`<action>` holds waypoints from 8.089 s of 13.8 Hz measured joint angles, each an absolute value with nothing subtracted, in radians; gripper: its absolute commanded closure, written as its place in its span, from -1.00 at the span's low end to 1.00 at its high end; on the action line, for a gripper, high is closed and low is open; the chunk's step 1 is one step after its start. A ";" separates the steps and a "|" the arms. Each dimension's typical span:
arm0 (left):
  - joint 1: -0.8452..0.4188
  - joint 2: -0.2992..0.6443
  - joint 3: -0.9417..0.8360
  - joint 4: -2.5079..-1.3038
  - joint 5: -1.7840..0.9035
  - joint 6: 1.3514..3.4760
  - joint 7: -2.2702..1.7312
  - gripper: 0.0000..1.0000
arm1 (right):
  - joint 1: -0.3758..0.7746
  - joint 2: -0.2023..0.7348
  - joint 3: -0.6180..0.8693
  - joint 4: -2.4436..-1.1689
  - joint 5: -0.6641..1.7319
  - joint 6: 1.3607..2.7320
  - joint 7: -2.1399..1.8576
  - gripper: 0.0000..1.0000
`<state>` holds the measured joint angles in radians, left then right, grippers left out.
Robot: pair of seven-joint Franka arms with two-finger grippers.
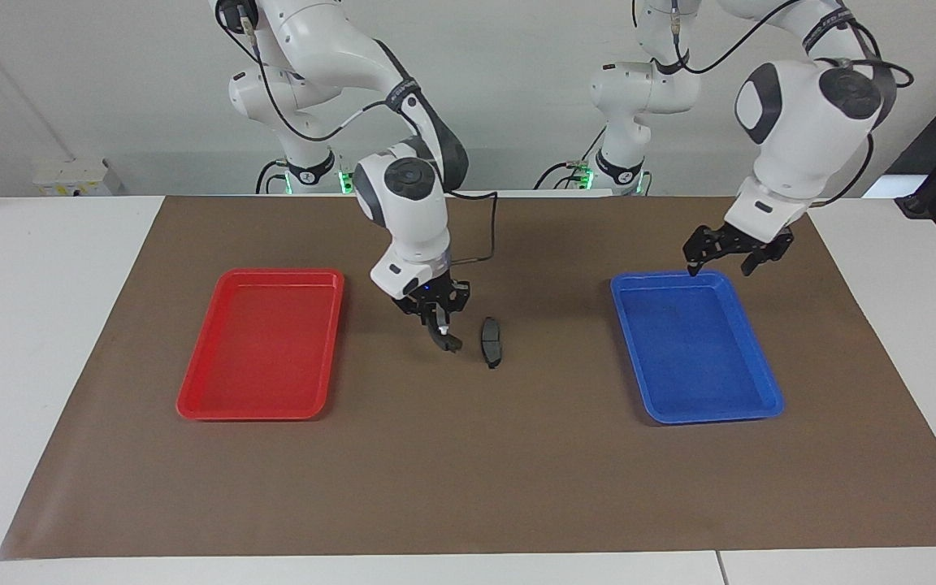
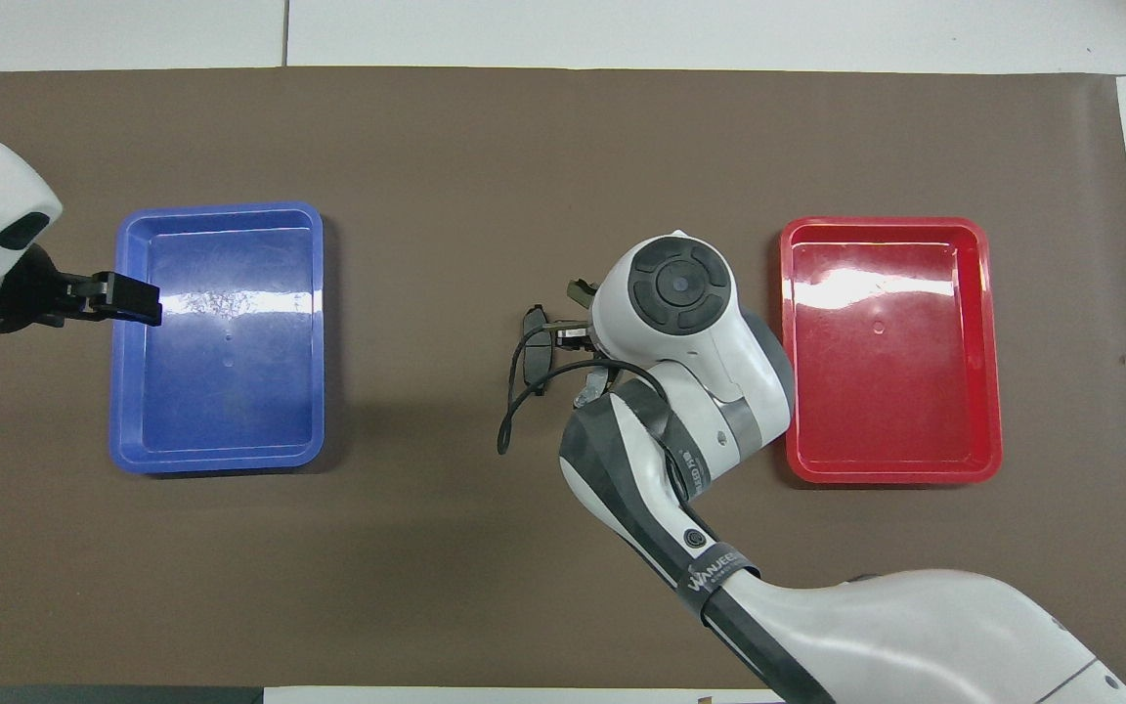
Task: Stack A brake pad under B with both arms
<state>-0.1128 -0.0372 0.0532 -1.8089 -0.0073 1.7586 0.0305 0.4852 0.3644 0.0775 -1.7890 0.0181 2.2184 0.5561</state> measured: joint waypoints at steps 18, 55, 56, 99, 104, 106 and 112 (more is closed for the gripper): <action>-0.031 -0.023 0.047 -1.658 -0.008 1.590 0.152 -0.99 | 0.567 0.505 0.077 -1.704 -0.027 2.286 0.633 1.00; -0.030 -0.023 0.047 -1.658 -0.008 1.588 0.075 -0.99 | 0.051 0.015 0.054 -1.702 -0.074 1.781 0.314 -0.98; -0.030 -0.023 0.047 -1.658 -0.008 1.588 0.075 -0.99 | 0.038 -0.007 0.053 -1.700 -0.064 1.754 0.311 -0.98; -0.030 -0.023 0.047 -1.658 -0.008 1.588 0.075 -0.99 | 0.020 -0.033 -0.036 -1.572 -0.029 1.460 0.090 -0.98; -0.030 -0.023 0.047 -1.658 -0.008 1.588 0.075 -0.99 | 0.020 -0.033 -0.035 -1.572 -0.029 1.469 0.090 -0.98; -0.030 -0.023 0.047 -1.658 -0.008 1.588 0.075 -0.99 | 0.019 -0.032 -0.036 -1.572 -0.029 1.507 0.090 -0.98; -0.030 -0.023 0.047 -1.658 -0.008 1.588 0.075 -0.99 | 0.019 -0.031 -0.036 -1.573 -0.030 1.511 0.090 -0.98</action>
